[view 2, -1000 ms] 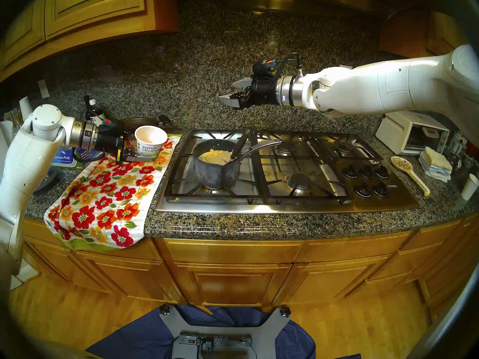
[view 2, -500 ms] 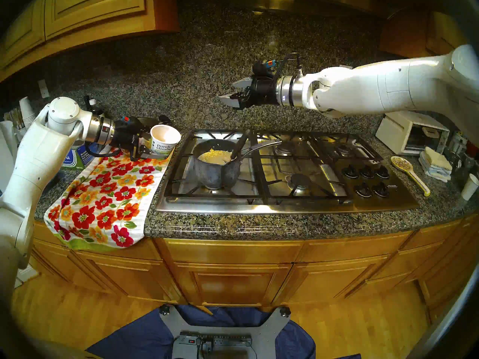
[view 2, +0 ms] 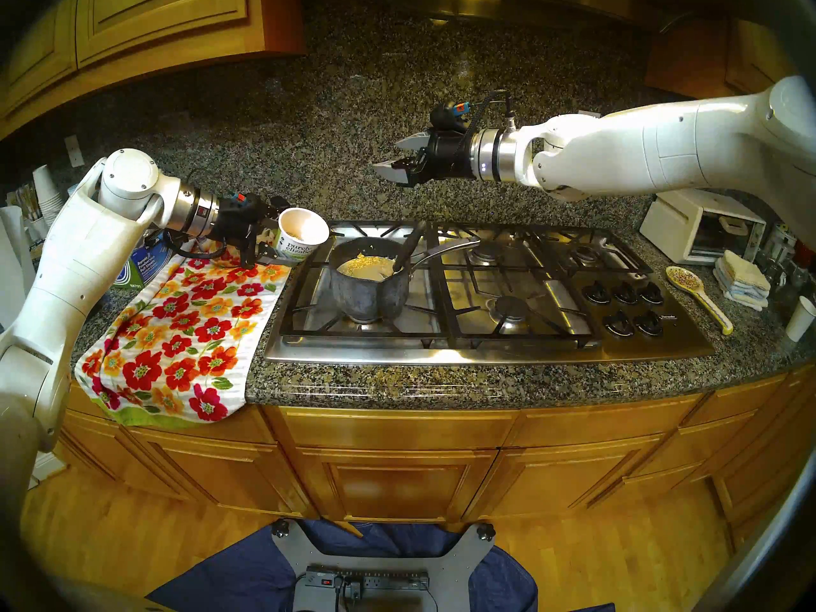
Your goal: Pour oats into pot and stir with a spoon
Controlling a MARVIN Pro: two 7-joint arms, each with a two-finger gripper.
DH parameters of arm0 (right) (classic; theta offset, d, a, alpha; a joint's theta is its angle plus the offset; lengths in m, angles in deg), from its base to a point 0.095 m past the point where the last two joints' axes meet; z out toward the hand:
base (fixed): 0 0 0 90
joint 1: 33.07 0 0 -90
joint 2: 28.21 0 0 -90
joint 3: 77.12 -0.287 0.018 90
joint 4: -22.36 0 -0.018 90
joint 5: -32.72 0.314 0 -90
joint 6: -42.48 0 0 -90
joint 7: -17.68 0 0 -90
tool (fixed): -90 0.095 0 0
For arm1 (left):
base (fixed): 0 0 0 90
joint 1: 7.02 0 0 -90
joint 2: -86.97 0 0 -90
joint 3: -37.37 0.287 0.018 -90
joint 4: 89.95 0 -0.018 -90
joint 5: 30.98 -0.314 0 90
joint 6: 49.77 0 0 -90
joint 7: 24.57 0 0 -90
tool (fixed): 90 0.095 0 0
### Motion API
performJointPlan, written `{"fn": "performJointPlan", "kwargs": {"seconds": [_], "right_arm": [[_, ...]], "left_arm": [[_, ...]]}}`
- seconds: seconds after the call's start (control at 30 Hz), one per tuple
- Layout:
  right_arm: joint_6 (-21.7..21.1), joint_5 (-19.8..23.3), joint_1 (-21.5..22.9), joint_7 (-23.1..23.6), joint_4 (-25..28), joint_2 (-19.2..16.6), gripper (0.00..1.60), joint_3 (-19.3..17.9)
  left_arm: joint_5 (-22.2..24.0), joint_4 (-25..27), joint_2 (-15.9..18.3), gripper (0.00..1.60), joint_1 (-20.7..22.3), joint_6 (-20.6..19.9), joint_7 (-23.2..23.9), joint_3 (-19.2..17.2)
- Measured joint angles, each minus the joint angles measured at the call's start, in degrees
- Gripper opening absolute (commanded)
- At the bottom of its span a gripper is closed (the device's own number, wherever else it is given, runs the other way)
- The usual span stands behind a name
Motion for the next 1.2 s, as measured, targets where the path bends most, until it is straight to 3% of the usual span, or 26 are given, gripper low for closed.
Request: {"fn": "performJointPlan", "kwargs": {"seconds": [0.63,1.2], "right_arm": [[0.0,0.0,0.0,0.0,0.0,0.0,1.6,0.0],[0.0,0.0,0.0,0.0,0.0,0.0,1.6,0.0]], "left_arm": [[-5.98,5.82,-2.65,0.56,1.88,-1.0,-0.66,2.5],[-15.22,15.98,-2.71,0.54,0.52,1.84,-6.32,4.87]]}}
